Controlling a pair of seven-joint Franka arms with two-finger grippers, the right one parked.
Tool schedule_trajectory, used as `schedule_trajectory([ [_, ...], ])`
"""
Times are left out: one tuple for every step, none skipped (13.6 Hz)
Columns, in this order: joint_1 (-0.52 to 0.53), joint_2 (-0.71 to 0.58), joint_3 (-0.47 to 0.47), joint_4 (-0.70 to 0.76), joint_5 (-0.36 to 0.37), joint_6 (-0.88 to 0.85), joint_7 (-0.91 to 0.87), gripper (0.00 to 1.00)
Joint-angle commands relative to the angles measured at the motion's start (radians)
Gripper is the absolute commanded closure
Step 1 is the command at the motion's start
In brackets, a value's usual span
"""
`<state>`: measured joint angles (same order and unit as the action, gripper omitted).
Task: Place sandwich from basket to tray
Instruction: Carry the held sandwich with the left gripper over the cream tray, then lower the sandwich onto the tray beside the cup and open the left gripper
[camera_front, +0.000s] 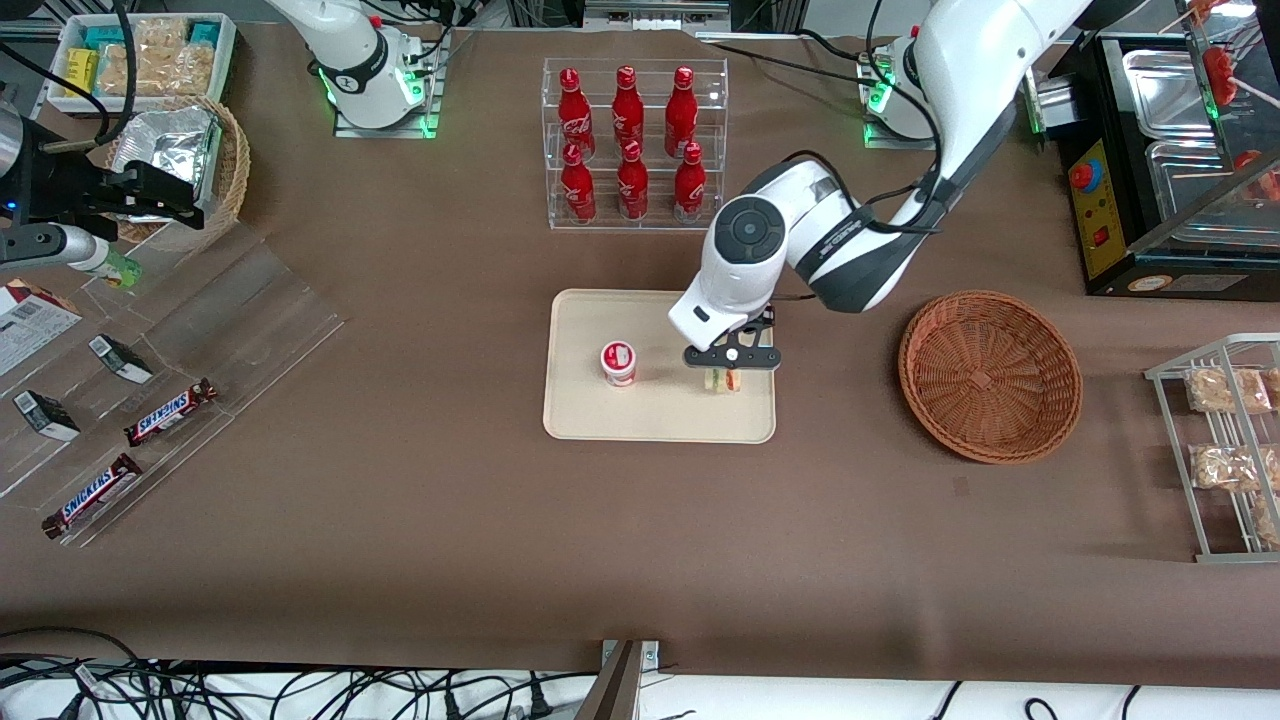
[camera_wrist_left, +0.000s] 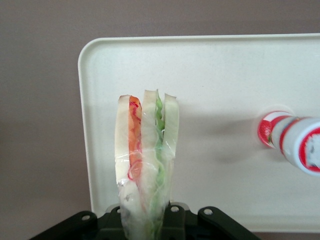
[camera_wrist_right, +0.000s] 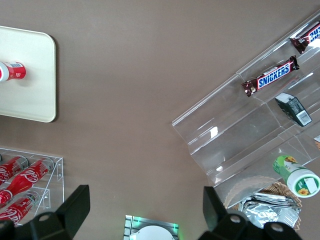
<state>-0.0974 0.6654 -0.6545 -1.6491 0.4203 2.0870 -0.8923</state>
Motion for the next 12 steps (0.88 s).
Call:
schedule_trajectory([
  [-0.013,0.06,0.001,0.02,0.08,0.037,-0.059,1.0],
  [-0.024,0.074,0.004,0.019,0.1,0.039,-0.062,1.0],
  [-0.03,0.088,0.009,0.019,0.115,0.039,-0.082,1.0],
  [-0.031,0.098,0.01,0.019,0.133,0.039,-0.097,1.0],
  [-0.031,0.111,0.01,0.02,0.149,0.041,-0.109,1.0],
  [-0.031,0.118,0.01,0.02,0.164,0.041,-0.122,1.0],
  [-0.031,0.121,0.009,0.019,0.169,0.045,-0.137,1.0],
  [-0.033,0.123,0.009,0.019,0.169,0.045,-0.163,0.88],
  [-0.038,0.122,0.01,0.02,0.169,0.045,-0.19,0.55],
  [-0.042,0.122,0.01,0.02,0.17,0.045,-0.213,0.15],
  [-0.044,0.118,0.01,0.023,0.17,0.044,-0.218,0.0],
  [-0.044,0.111,0.01,0.029,0.17,0.038,-0.227,0.0],
])
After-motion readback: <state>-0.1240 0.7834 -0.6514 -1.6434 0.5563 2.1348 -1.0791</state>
